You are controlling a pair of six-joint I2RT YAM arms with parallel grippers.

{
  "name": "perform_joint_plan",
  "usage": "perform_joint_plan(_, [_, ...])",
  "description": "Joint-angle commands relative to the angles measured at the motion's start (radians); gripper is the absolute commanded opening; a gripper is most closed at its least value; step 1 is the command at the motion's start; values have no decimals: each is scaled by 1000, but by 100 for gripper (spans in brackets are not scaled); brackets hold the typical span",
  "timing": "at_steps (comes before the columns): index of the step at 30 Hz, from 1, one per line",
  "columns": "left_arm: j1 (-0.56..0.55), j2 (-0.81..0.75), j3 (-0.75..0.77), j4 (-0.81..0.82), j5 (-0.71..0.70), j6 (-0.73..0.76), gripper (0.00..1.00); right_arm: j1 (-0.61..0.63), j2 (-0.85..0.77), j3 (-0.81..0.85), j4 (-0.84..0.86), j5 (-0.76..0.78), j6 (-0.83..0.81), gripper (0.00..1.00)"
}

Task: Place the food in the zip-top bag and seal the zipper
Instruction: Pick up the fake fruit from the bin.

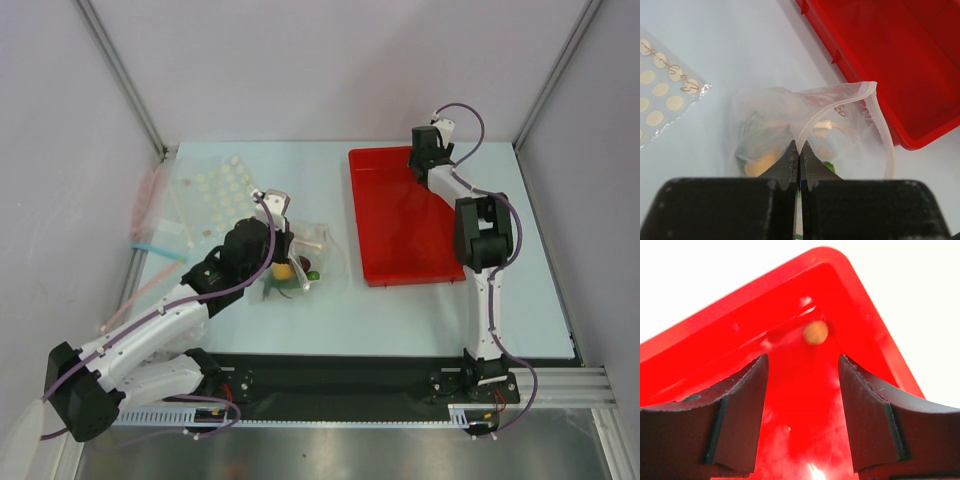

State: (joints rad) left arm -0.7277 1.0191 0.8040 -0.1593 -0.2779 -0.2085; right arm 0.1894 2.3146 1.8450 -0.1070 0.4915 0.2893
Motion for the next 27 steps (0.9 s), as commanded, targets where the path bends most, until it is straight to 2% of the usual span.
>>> perform_joint_plan(1, [8,-7,18,26,-12,3,0,-16,72,94,-22,19,-27,62])
perform_joint_plan(12, [8,-25,11,27,-15,3,0,-85,189,232,-123,-102,25,59])
perform_joint_plan(15, [7,-25,12,26,-17,1,0,-91,189,232,-112,-91,25,57])
perform_joint_plan(19, [7,-31,9,29,-17,3,0,-91,192,235,-67,-109,-10,50])
perform_joint_plan(27, [8,-34,8,26,-29,3,0,-73,201,235,16,-28,-114,49])
